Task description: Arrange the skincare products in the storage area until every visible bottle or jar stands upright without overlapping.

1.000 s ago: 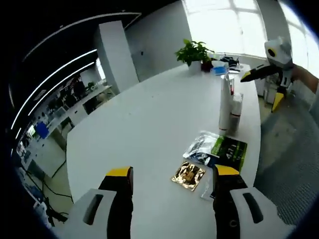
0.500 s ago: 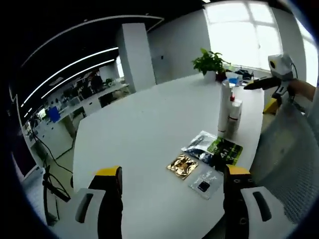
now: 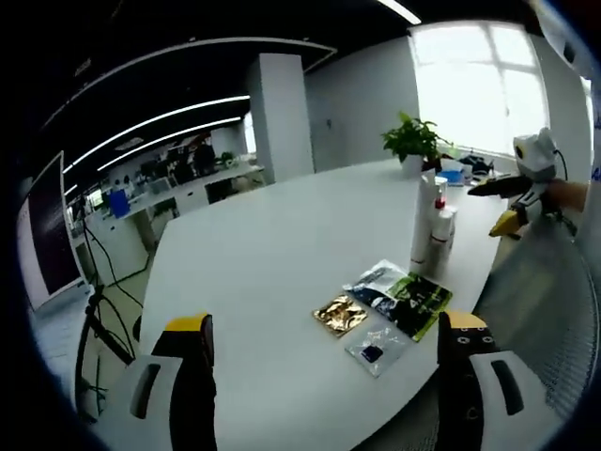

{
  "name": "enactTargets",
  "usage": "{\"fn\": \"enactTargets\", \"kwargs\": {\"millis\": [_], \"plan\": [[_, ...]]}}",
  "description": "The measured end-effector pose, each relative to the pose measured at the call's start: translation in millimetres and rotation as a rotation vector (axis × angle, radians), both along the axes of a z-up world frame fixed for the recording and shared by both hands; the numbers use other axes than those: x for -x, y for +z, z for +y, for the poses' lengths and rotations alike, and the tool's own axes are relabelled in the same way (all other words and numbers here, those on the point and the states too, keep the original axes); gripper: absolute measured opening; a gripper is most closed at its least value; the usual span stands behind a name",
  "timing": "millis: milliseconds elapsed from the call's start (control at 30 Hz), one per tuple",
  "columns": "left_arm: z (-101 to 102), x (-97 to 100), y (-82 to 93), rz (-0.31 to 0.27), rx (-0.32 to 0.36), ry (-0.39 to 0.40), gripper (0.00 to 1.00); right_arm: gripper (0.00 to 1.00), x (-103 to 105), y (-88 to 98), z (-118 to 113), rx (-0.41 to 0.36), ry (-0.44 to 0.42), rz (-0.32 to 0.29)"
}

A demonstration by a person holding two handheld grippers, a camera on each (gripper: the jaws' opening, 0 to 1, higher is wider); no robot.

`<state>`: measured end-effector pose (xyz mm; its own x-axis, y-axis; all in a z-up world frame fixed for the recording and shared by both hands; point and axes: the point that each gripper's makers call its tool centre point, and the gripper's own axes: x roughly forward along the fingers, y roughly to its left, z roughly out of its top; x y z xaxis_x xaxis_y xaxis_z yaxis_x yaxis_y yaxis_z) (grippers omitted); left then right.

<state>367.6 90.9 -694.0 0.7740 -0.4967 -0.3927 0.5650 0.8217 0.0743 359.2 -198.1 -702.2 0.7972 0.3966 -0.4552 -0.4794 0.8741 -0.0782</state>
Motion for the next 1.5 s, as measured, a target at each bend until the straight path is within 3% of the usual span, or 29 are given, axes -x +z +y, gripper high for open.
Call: {"fn": "enactTargets", "kwargs": {"millis": [133,267,633,833,900,1100,1500], "plan": [[-3,5.7,-1.4,-0.019,0.007,0.009,0.97,1.0,-2,9.3,1,-0.002,0.005,-0.056],[-8,9.1,3.0,-0.05,0.057,0.031,0.97,1.0,-1,8.5,-2,-0.001,0.0,-0.051],[-15,8.9,-5.5,-0.061,0.043,0.06,0.97,1.0,4,6.9,1,-0.041,0.023,-0.045],[-19,10.2,1.6,-0.076,0.061,0.059,0.97,1.0,4,2.8,0,-0.014,0.026,-0.036],[-18,8.4,0.2,-0.095,0.035,0.057,0.97,1.0,4,5.0,-1,-0.016,0.024,-0.051],[-11,4.3,-2.8,-0.08,0.045,0.096,0.97,1.0,3,7.5,-4,-0.026,0.009,-0.065],[-16,5.4,-1.7,-0.088,0.05,0.078,0.97,1.0,2,9.1,-3,-0.033,0.007,-0.078]]}}
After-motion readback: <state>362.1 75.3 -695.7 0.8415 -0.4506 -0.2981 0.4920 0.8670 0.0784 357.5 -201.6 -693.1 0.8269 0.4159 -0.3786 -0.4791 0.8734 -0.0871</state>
